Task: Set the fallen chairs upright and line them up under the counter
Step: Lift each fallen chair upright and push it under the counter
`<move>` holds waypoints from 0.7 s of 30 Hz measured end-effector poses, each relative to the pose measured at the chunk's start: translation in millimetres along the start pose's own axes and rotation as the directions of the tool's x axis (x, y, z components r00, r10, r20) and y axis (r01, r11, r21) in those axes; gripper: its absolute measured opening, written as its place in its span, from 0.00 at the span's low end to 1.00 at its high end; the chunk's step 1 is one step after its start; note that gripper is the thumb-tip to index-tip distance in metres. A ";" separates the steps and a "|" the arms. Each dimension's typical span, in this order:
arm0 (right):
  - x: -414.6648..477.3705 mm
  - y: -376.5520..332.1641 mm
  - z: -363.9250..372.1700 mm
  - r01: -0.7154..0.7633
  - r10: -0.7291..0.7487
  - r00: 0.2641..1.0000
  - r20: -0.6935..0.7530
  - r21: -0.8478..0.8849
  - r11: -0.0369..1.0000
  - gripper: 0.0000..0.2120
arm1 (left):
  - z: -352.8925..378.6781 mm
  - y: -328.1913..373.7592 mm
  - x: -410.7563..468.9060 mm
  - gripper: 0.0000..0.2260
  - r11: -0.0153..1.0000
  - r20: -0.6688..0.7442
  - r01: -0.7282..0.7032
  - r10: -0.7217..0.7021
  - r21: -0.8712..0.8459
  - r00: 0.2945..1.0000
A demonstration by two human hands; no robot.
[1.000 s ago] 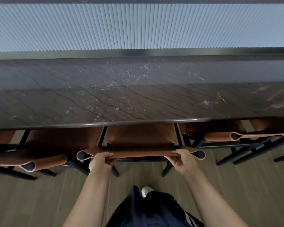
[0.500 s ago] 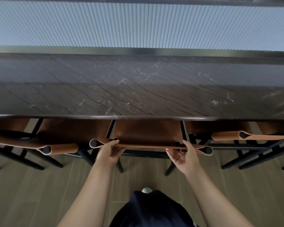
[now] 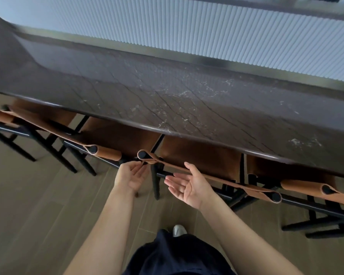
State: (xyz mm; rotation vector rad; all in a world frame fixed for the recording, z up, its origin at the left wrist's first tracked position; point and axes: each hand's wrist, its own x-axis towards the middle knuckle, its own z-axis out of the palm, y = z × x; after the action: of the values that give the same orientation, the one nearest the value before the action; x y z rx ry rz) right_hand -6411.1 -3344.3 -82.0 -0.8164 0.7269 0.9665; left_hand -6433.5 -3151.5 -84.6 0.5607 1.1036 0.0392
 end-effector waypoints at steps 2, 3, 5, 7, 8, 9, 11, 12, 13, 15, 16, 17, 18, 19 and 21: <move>3.1 8.9 16.1 -0.009 0.011 1.000 0.024 -0.047 0.999 0.24 | -12.3 14.0 -2.8 0.14 0.999 -0.022 -0.021 0.020 -0.046 1.000; 5.9 14.6 25.4 -0.018 0.020 0.999 0.025 -0.069 0.997 0.24 | -19.6 22.0 -2.1 0.17 0.998 -0.032 -0.028 0.026 -0.061 0.999; 12.1 26.5 43.1 -0.030 0.032 0.999 0.016 -0.107 0.994 0.23 | -29.9 38.9 -2.1 0.21 0.997 -0.040 -0.036 0.034 -0.071 0.999; 19.4 40.3 62.7 -0.032 0.035 0.999 0.025 -0.138 0.990 0.23 | -39.9 57.5 1.9 0.22 0.997 -0.047 -0.046 0.044 -0.057 0.998; 24.2 48.5 75.5 -0.038 0.042 0.999 0.025 -0.141 0.989 0.22 | -46.9 70.0 5.0 0.20 0.997 -0.057 -0.053 0.050 -0.054 0.997; 27.5 53.7 84.0 -0.043 0.047 0.999 0.024 -0.146 0.988 0.22 | -50.9 77.8 6.3 0.17 0.997 -0.056 -0.053 0.050 -0.050 0.997; 36.7 67.4 108.0 -0.031 0.035 0.999 0.030 -0.138 0.990 0.22 | -61.6 100.5 12.0 0.10 0.999 -0.025 -0.038 0.038 -0.014 0.999; 41.3 74.5 121.6 -0.026 0.029 0.999 0.023 -0.112 0.993 0.22 | -68.3 113.9 15.9 0.08 0.999 -0.019 -0.033 0.033 0.007 0.999; 44.9 81.8 134.0 -0.020 0.021 1.000 0.012 -0.083 0.996 0.22 | -74.2 126.5 19.2 0.08 0.999 -0.018 -0.026 0.027 0.021 0.999; 54.8 96.7 154.6 0.000 0.000 1.000 0.012 -0.039 0.999 0.21 | -85.0 152.0 25.6 0.10 0.997 0.002 -0.044 0.044 0.056 0.999; 60.0 105.0 164.5 0.003 -0.003 1.000 0.007 -0.017 1.000 0.21 | -90.8 164.9 29.4 0.14 0.996 -0.001 -0.064 0.064 0.069 0.998; 65.0 112.4 173.7 -0.002 0.002 1.000 -0.002 0.006 1.000 0.22 | -96.7 177.6 32.6 0.17 0.993 -0.015 -0.081 0.083 0.080 0.996; 68.5 116.1 179.5 -0.004 0.004 1.000 -0.006 0.017 1.000 0.23 | -99.0 187.2 33.6 0.19 0.992 -0.020 -0.090 0.092 0.086 0.996; 73.7 121.7 187.9 -0.008 0.008 1.000 -0.003 0.030 1.000 0.24 | -103.8 198.6 34.7 0.17 0.990 -0.017 -0.096 0.098 0.102 0.995; 81.5 126.2 203.4 -0.013 0.013 1.000 -0.004 0.063 0.998 0.27 | -108.4 216.7 39.7 0.06 0.988 -0.019 -0.097 0.100 0.121 0.995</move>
State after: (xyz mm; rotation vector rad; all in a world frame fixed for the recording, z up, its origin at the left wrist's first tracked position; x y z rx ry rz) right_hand -6459.9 -3096.2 -80.5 -0.7598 0.7635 0.9489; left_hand -6455.0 -2908.6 -56.2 0.7239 1.1069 0.0668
